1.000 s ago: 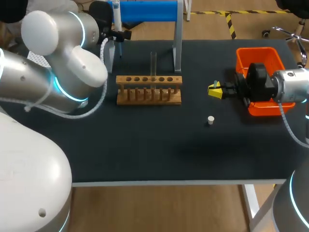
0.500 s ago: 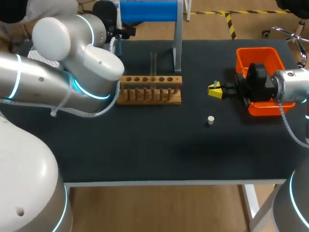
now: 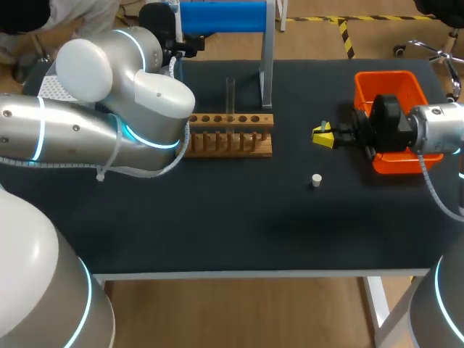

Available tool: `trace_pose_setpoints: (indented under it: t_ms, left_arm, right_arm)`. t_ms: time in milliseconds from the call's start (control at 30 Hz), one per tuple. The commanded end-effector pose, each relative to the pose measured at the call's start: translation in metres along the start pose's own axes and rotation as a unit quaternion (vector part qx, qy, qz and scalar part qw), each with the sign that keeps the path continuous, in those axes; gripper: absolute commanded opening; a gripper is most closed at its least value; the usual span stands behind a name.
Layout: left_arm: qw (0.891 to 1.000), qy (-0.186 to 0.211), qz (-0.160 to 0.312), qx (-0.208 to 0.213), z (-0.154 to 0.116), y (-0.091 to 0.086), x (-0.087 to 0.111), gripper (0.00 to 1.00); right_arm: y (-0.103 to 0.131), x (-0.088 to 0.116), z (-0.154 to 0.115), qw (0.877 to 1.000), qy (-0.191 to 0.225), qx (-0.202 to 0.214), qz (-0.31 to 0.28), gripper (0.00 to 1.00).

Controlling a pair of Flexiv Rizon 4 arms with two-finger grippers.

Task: Invert the test tube, pick up the pipette, mount the tip to pipette, aspirate from beaker and dispense into the tube, eject the tip, return the pipette, and cap with the stopper.

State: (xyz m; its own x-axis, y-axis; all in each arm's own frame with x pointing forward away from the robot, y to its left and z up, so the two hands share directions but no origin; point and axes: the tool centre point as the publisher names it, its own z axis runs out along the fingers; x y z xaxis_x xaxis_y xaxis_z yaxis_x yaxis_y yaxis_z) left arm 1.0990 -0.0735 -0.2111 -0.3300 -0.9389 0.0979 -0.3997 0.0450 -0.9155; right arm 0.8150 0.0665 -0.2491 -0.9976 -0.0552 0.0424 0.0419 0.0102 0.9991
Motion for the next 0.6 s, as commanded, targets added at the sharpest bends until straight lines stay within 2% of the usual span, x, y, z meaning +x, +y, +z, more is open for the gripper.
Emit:
trace_pose_setpoints:
  t_ms: [33, 600]
  left_arm:
    - [1.0, 0.002, -0.003, 0.029, 0.0065, 0.0047, -0.0009, 1.0]
    - [0.999, 0.008, -0.01, 0.052, 0.015, -0.004, -0.0043, 1.0]
  right_arm:
    - [0.0002, -0.0001, -0.0009, 1.0, 0.001, 0.0, 0.0, 0.0]
    - [0.0002, -0.0001, -0.0009, 1.0, 0.001, 0.0, 0.0, 0.0]
